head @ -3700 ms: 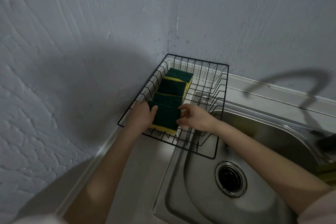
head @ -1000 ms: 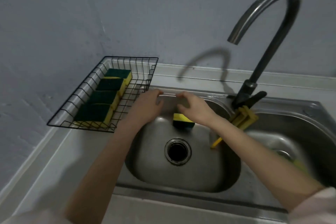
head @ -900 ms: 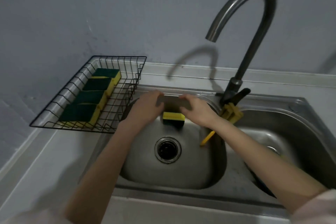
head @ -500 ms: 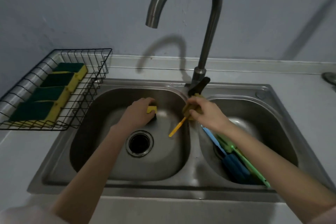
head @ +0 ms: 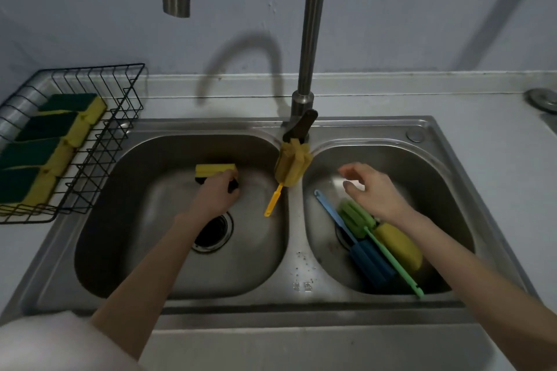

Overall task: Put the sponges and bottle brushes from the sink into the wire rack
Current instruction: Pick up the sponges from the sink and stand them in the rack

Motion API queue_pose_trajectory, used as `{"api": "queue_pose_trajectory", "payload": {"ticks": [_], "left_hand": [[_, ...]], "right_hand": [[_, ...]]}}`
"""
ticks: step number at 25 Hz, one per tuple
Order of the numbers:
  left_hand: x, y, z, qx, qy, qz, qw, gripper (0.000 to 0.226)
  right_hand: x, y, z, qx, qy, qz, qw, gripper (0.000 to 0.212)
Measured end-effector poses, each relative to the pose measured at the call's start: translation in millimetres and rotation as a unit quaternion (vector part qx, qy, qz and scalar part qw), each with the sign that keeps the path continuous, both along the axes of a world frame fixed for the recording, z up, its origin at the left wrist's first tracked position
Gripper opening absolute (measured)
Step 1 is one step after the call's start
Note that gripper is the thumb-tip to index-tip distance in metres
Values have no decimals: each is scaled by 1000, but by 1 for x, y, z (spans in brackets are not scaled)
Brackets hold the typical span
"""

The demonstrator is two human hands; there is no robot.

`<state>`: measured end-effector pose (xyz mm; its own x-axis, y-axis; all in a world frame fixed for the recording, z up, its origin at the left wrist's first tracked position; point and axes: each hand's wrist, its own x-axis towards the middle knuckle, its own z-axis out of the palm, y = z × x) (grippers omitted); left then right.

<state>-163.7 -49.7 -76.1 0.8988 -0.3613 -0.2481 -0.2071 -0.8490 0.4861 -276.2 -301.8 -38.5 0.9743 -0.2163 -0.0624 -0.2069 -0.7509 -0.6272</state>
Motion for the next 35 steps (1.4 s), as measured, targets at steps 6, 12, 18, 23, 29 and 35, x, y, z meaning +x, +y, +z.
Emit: {"api": "queue_pose_trajectory", "payload": {"ticks": [6,12,18,23,29,35], "left_hand": [[34,-8,-28,48,-21,24,998,62],[56,-7,-54,149,44,1,988,81],[50,-3,-70,171,78,26,982,88],[65,-1,-66,196,12,50,979,87],[68,1,-67,252,11,35,967,81],[65,7,-62,229,-18,66,971,58]], "right_hand": [[-12,-46,-51,-27,156,-60,986,35],[-16,-73,-83,-19,304,-38,952,46],[-11,-86,-89,-17,373,23,927,59],[-15,-91,-93,-58,455,58,887,69],[-11,-91,-99,-59,459,49,885,67],[-14,-89,-99,-57,449,37,891,69]]}}
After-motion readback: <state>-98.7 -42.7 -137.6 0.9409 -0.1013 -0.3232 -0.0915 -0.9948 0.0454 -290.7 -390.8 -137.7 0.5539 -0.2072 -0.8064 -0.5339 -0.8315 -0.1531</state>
